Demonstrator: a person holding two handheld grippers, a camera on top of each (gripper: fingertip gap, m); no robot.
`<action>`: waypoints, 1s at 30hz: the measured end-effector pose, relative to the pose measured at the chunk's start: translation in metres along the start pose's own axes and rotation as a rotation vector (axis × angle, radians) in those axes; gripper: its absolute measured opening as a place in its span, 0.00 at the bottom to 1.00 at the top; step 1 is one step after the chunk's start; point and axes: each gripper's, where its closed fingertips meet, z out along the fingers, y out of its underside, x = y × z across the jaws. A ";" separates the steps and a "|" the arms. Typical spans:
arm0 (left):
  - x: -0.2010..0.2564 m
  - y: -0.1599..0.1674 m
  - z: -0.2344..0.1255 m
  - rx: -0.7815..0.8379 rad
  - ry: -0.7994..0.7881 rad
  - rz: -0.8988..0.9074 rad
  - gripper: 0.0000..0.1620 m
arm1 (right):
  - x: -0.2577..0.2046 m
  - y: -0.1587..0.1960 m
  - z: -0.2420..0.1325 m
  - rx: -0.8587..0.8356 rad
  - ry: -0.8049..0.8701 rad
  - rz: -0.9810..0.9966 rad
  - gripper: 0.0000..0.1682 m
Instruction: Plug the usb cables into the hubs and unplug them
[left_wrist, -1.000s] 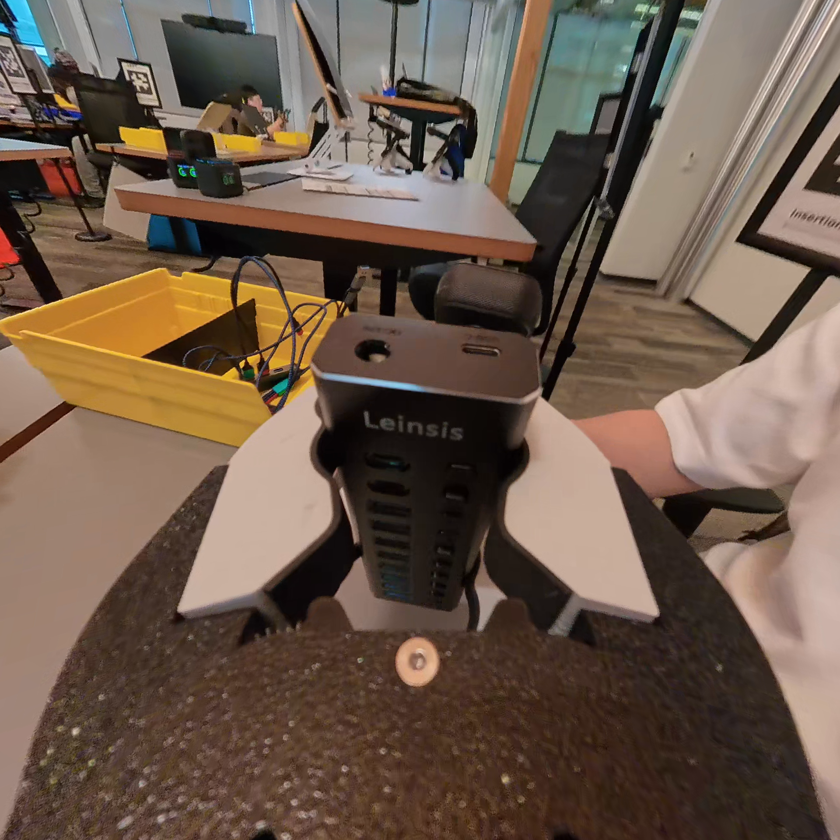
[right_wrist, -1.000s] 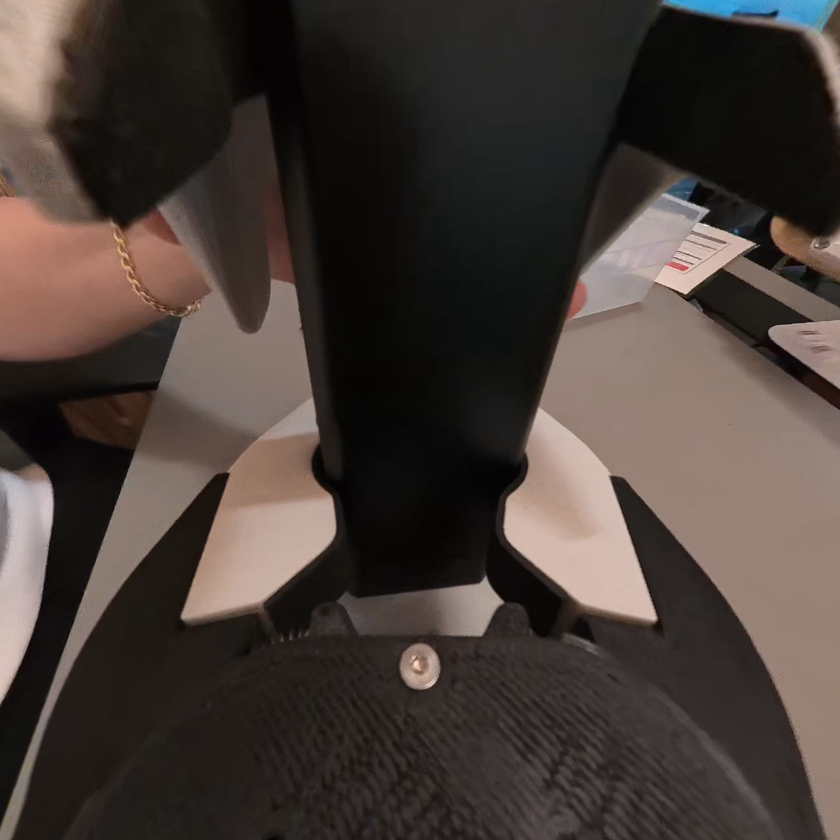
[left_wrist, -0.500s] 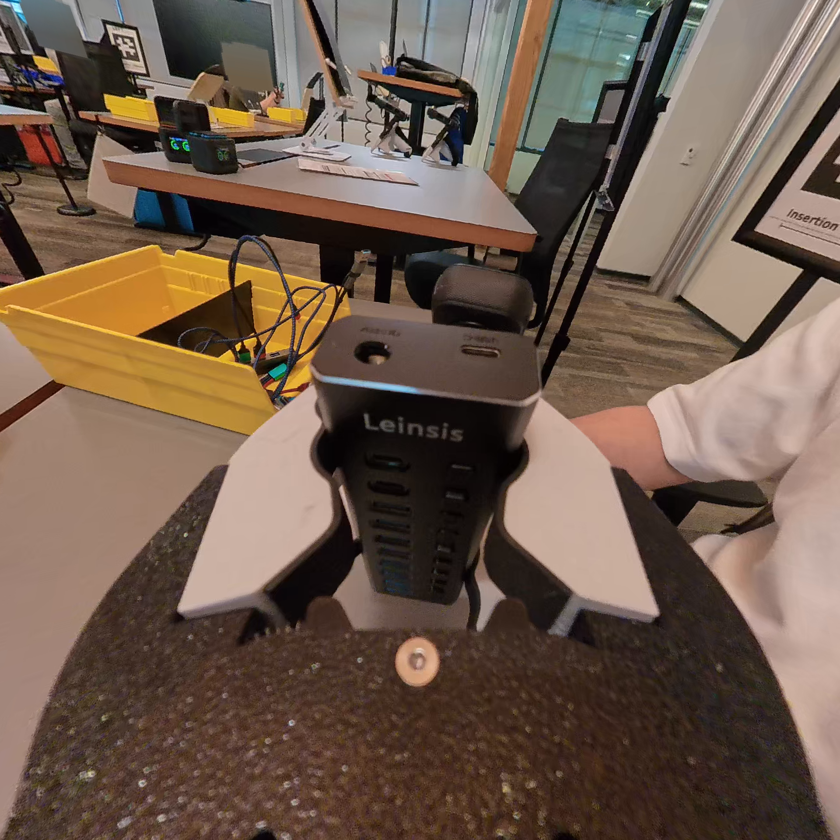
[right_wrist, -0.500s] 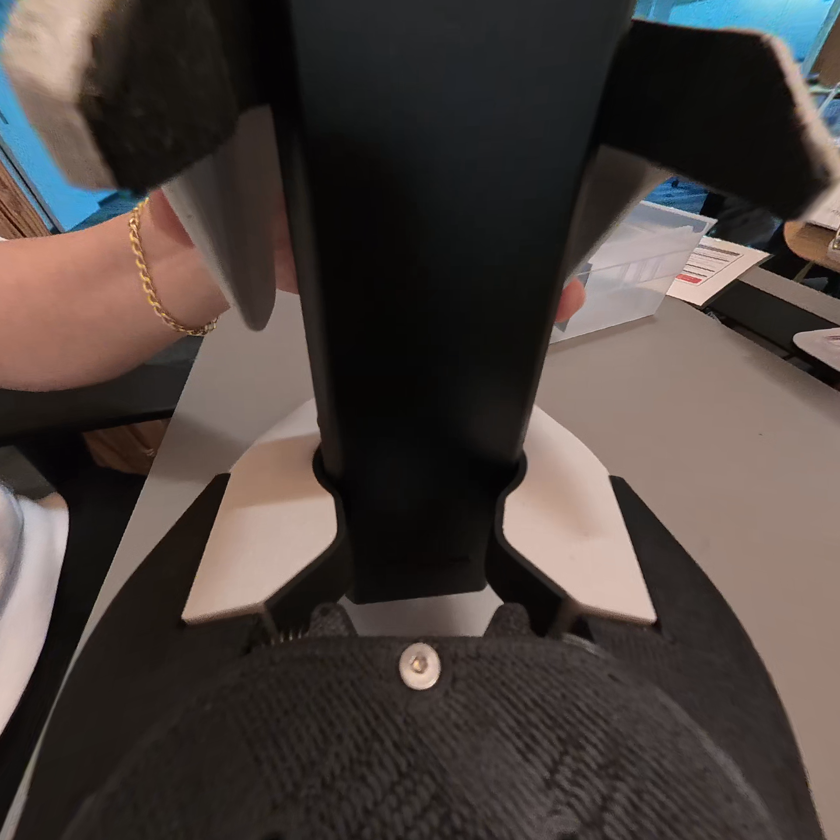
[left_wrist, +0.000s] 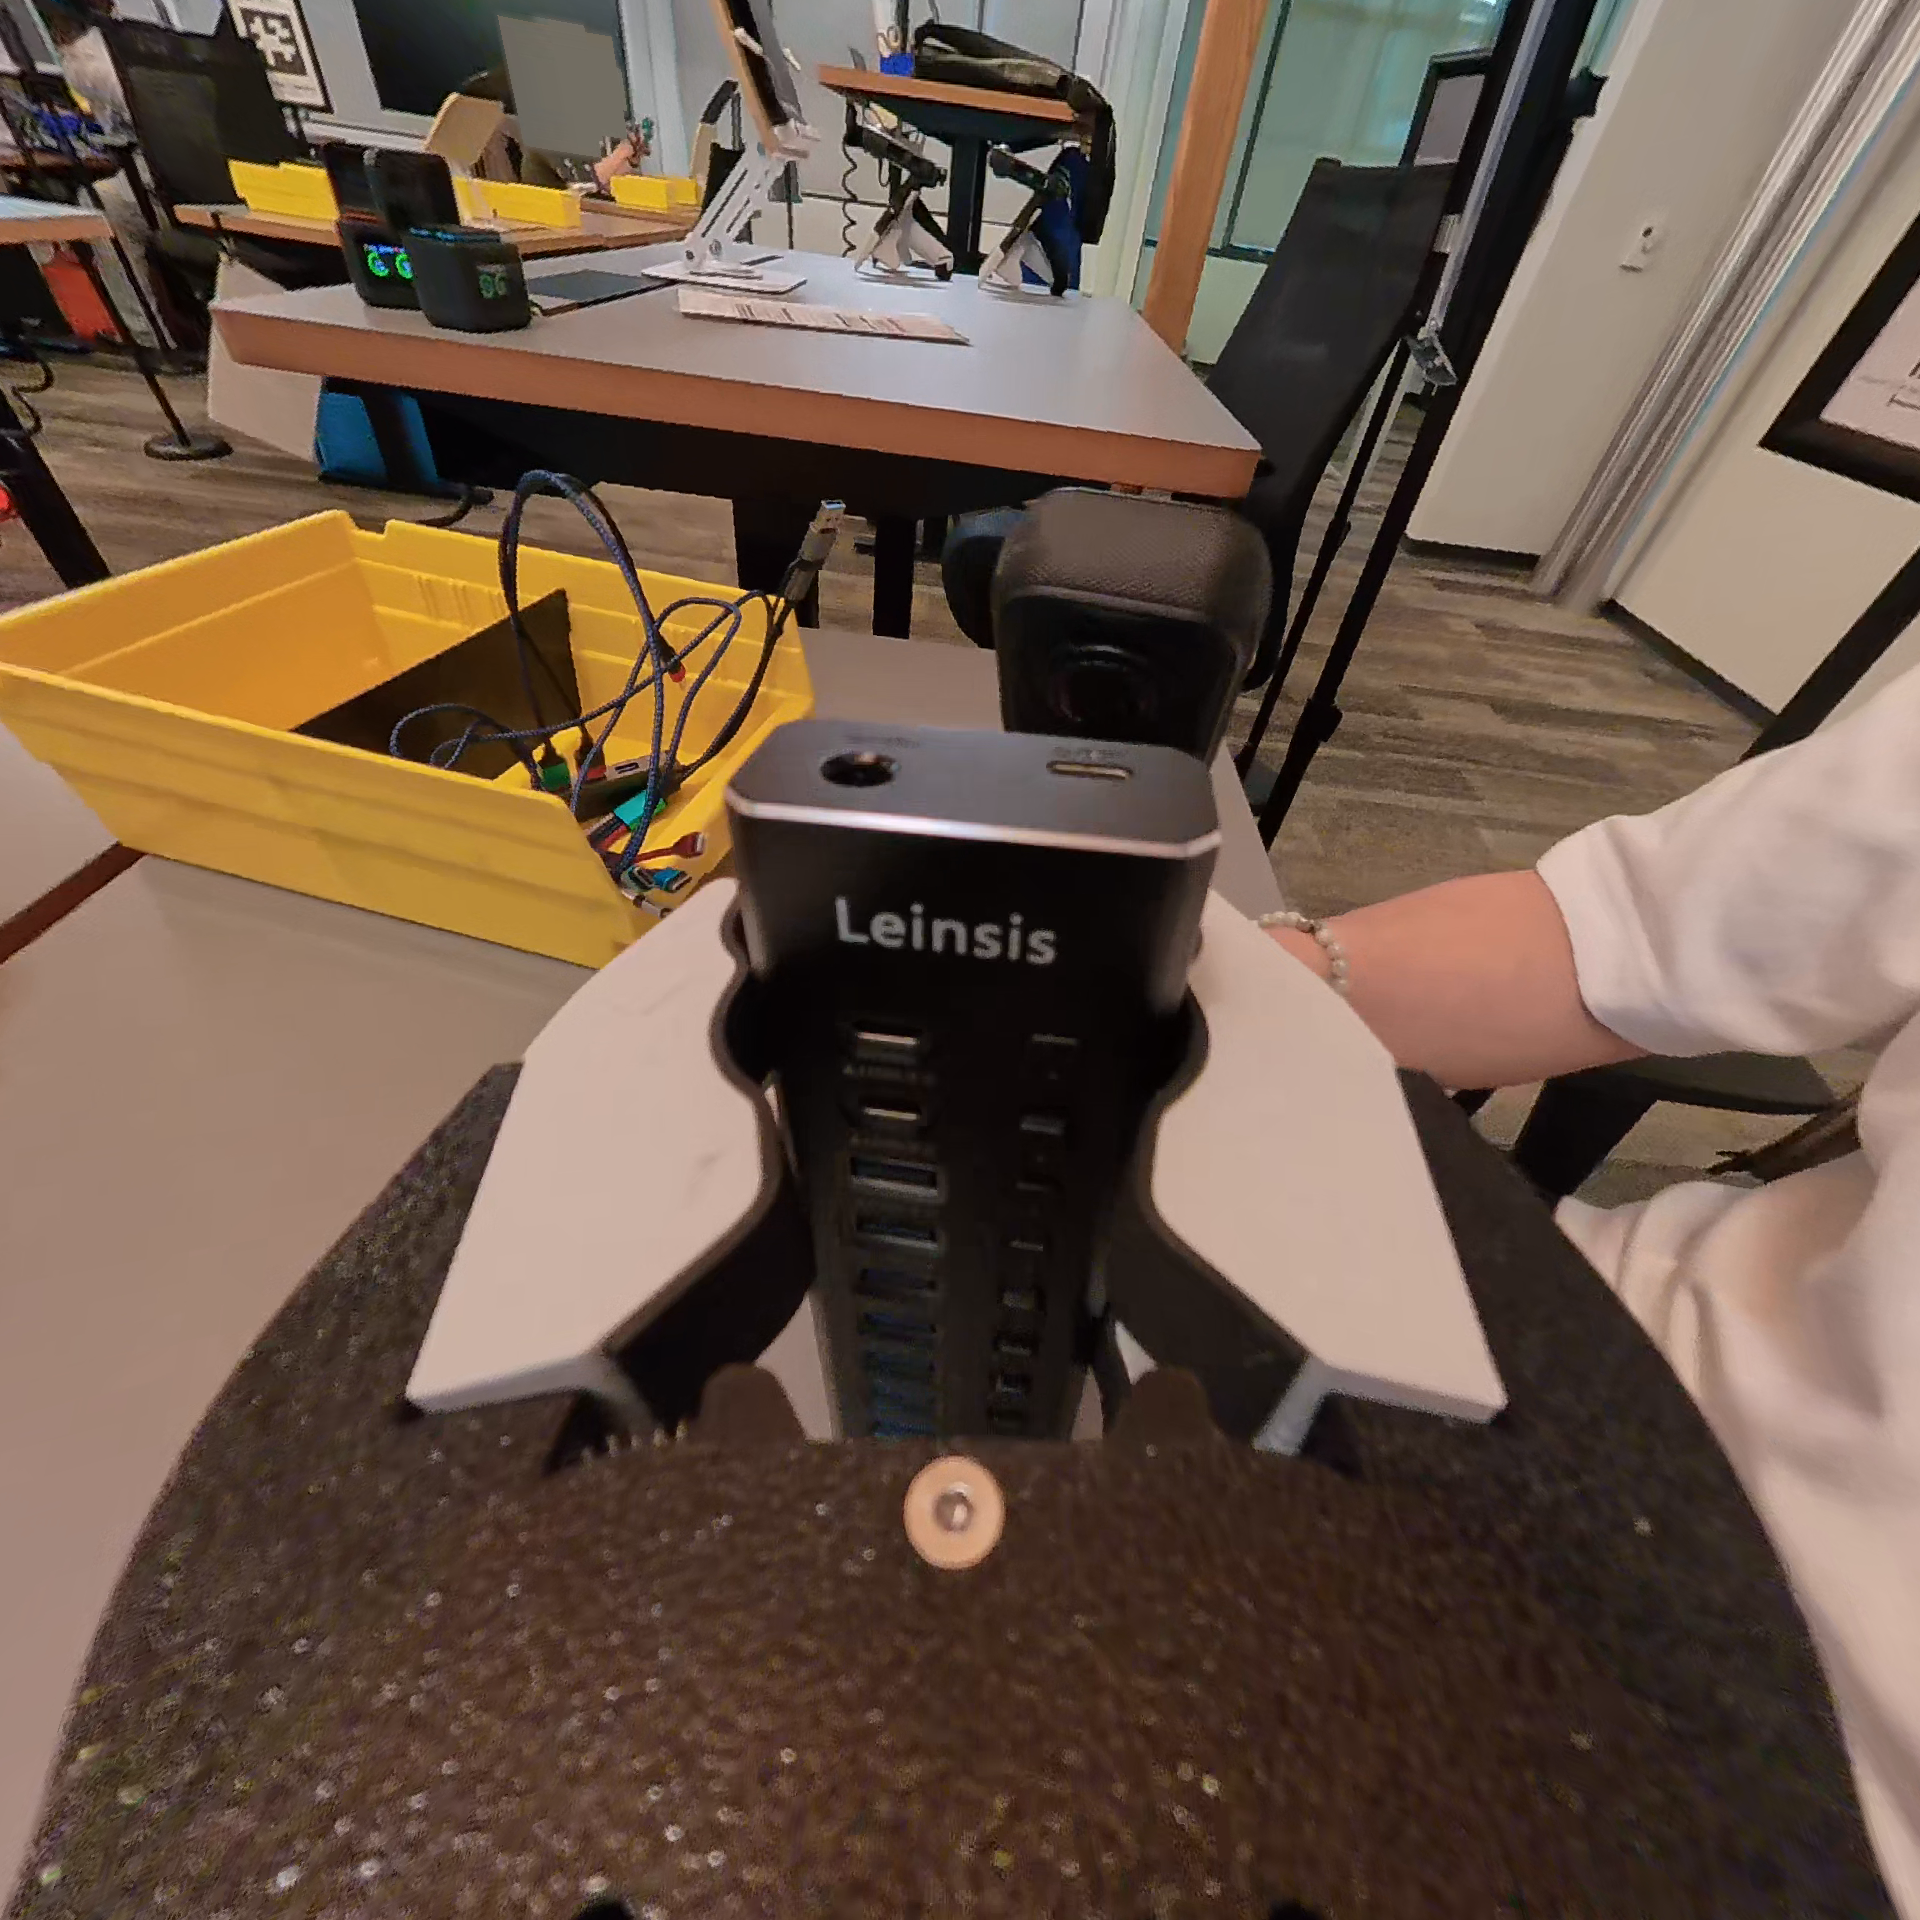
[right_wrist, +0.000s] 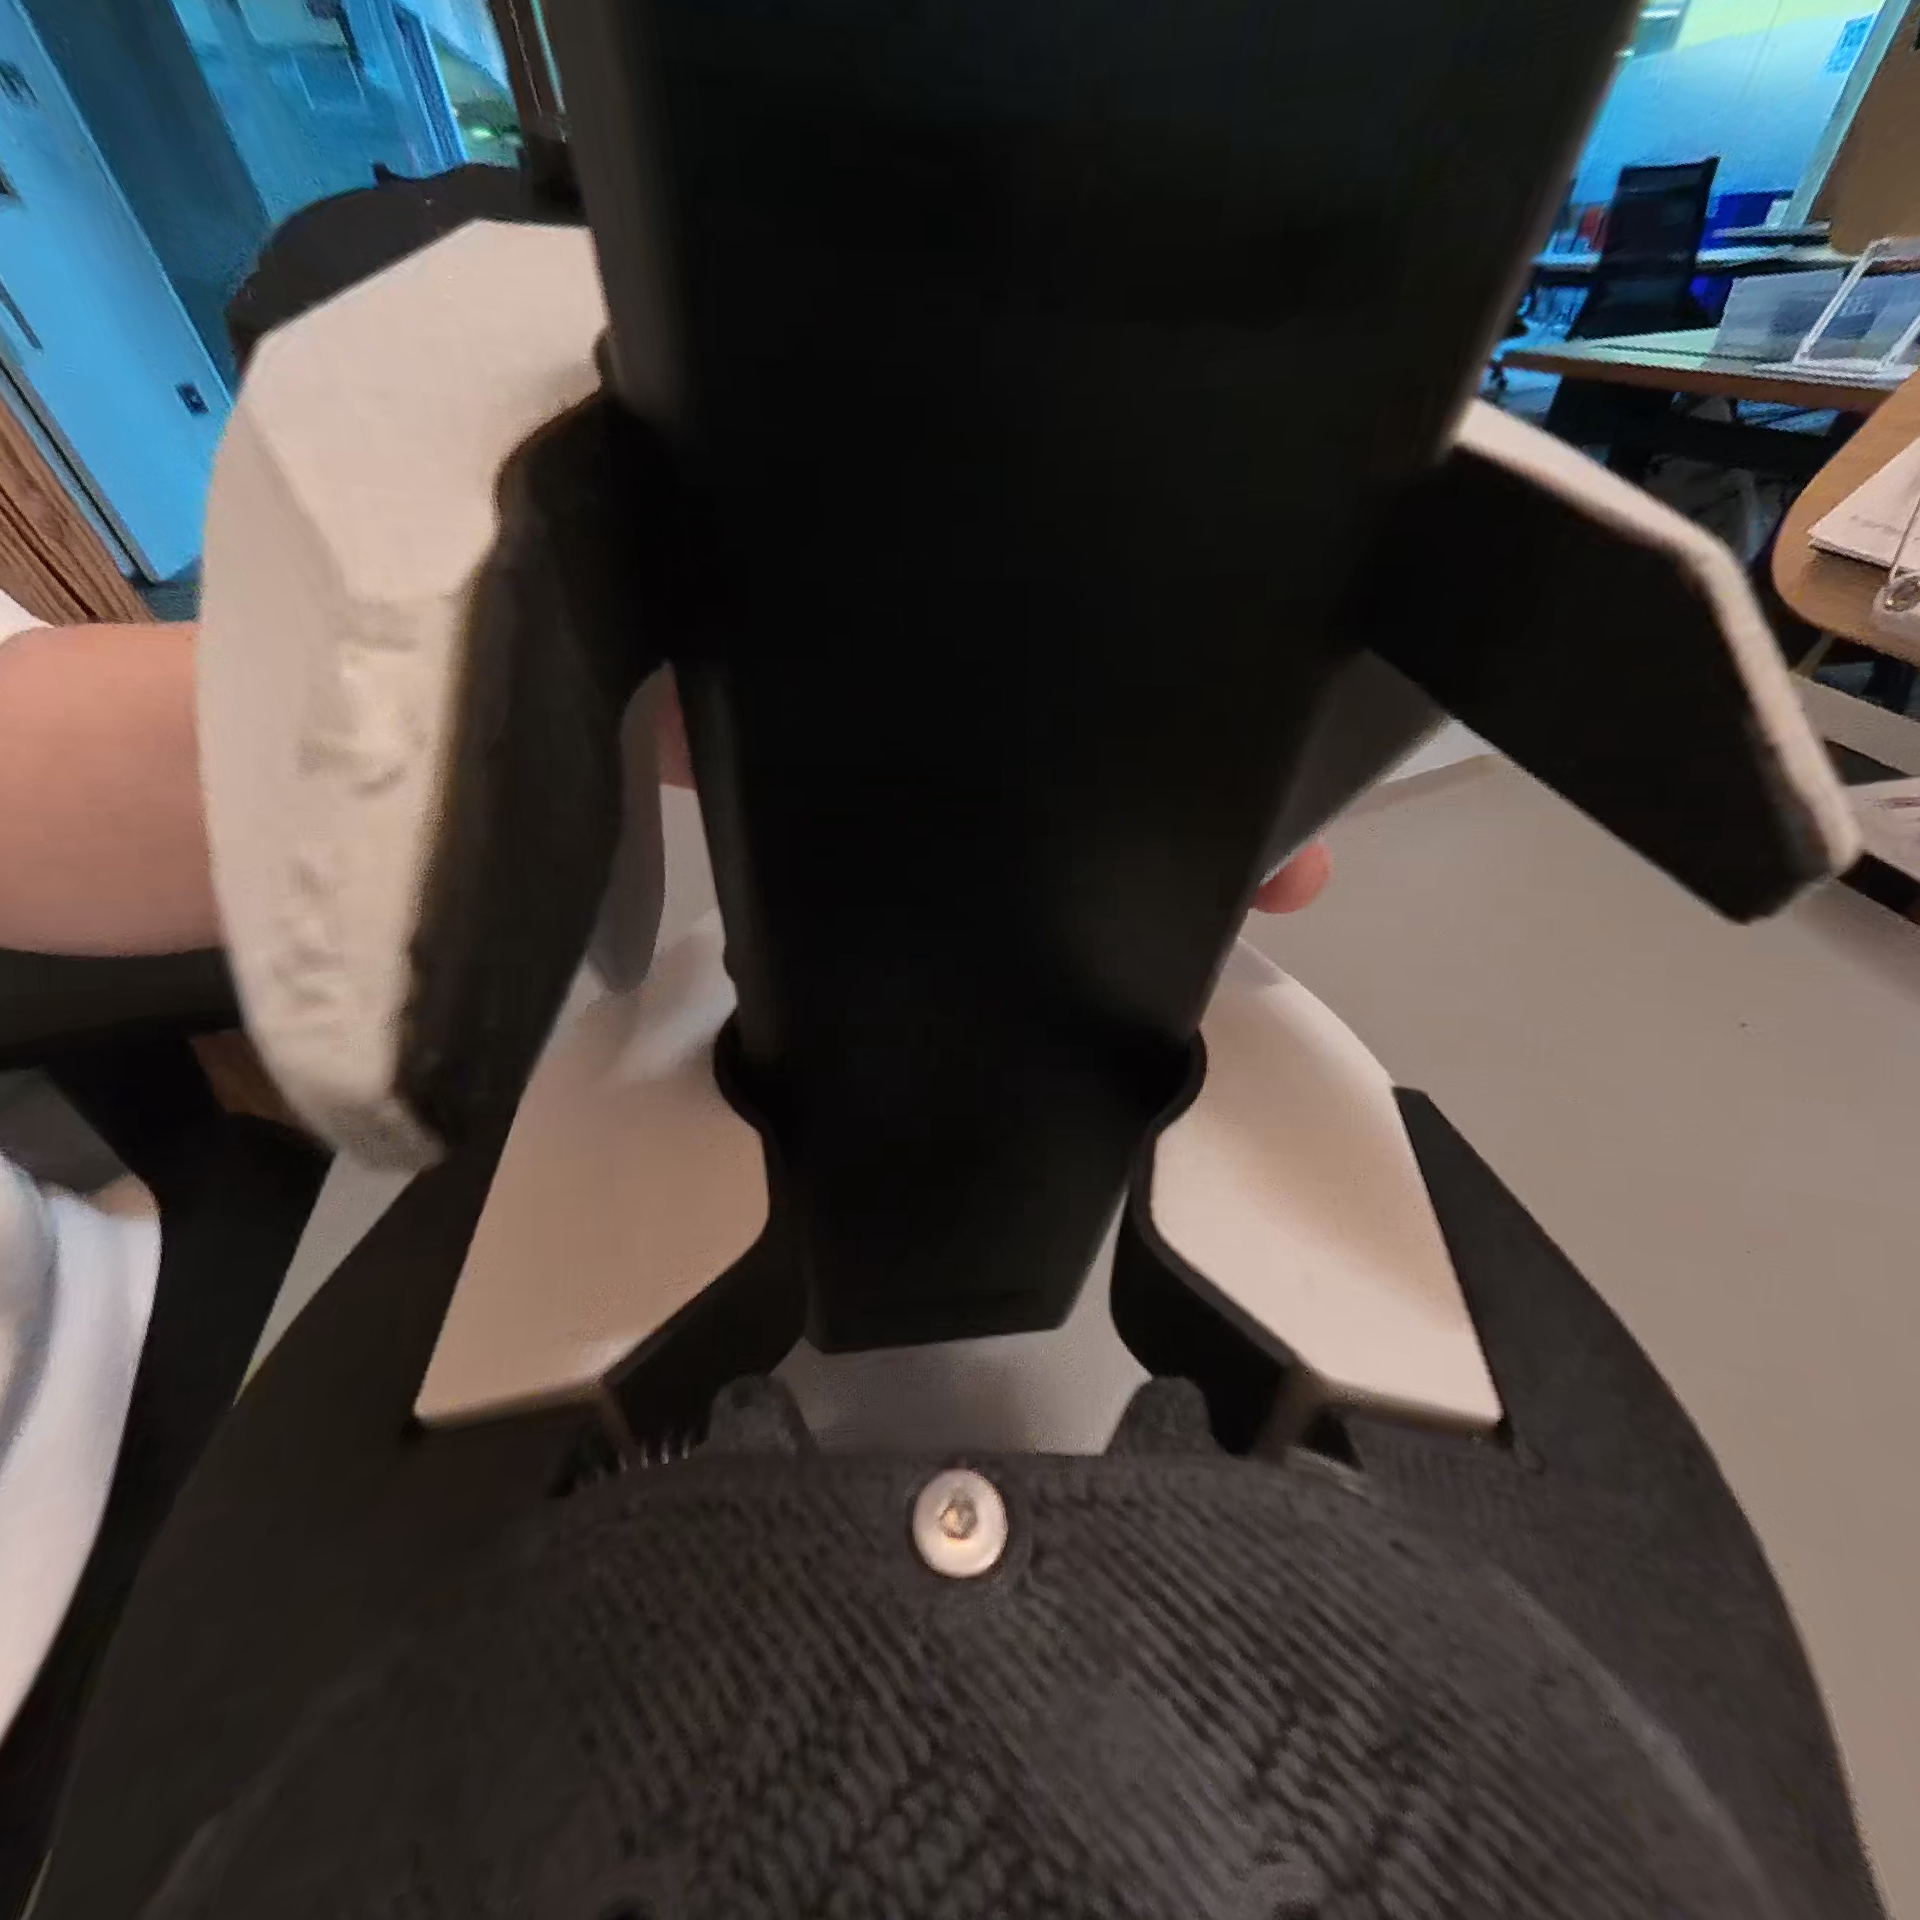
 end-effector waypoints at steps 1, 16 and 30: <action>0.001 0.000 0.000 -0.001 0.001 0.015 0.44 | 0.000 -0.001 0.000 0.006 0.001 -0.004 0.44; -0.001 -0.008 -0.011 0.003 -0.055 -0.010 0.51 | 0.009 -0.016 -0.010 0.138 0.036 -0.011 0.44; -0.103 0.077 -0.248 -0.566 -0.775 -0.220 0.27 | 0.062 -0.046 -0.080 0.309 0.169 0.089 0.44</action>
